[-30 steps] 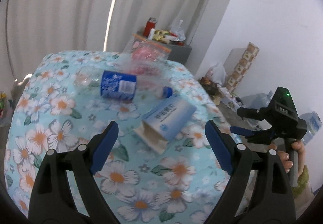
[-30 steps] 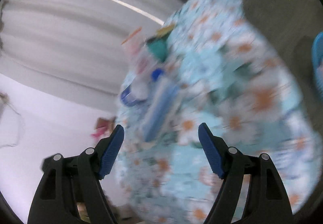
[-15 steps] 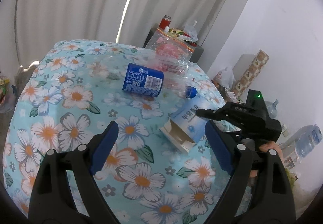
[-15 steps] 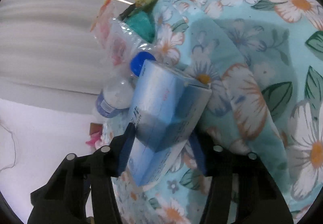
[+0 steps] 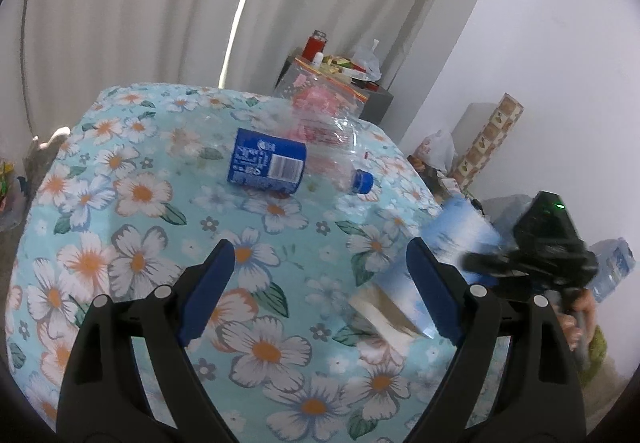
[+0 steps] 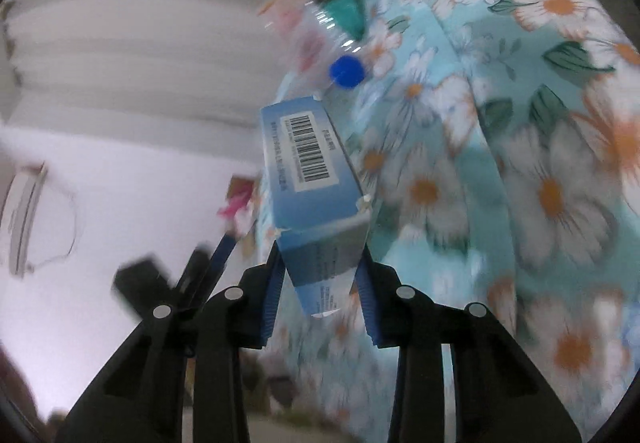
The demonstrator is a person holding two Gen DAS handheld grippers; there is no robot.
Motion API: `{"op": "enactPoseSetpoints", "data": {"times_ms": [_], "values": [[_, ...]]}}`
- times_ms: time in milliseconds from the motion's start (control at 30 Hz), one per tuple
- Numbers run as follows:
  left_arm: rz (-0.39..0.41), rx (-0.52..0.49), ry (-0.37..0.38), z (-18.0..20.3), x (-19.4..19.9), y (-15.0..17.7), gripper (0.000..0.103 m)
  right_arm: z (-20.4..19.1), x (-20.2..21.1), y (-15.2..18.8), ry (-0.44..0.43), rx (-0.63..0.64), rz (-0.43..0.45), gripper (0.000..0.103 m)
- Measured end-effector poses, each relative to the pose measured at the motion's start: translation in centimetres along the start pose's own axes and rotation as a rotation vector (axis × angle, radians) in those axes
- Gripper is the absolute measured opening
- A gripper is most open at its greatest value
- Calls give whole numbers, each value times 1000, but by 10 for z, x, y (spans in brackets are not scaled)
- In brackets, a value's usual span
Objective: Collect trash
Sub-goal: 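Hold the blue box up with the right tool while the left tool moves toward the clear ziplock bag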
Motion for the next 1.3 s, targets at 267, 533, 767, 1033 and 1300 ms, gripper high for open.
{"op": "enactPoseSetpoints", "data": {"times_ms": [267,533,767,1033,1300], "values": [[-19,-35,26,16,-5,6,83,0,52,21,198,144,-100,34],[-35,-52,17,22,1,11,83,-1,0,-15,452,216,-4,45],[-57,-54,9,20,1,18,83,25,15,-4,447,84,75,52],[-86,-65,27,26,-12,19,83,41,37,22,334,-23,145,52],[-93,-72,22,29,-16,19,83,42,32,23,315,-23,176,40]]}}
Point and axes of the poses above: each gripper's, at about its wrist camera, not at the fingertips, and x roughly against the way its jaws point, z to its right, y to its underside, the point moved 3 cm from there along -x, roughly the way its jaws point, and after that the axes turned 2 degrees about x, right-handed, at the moved point
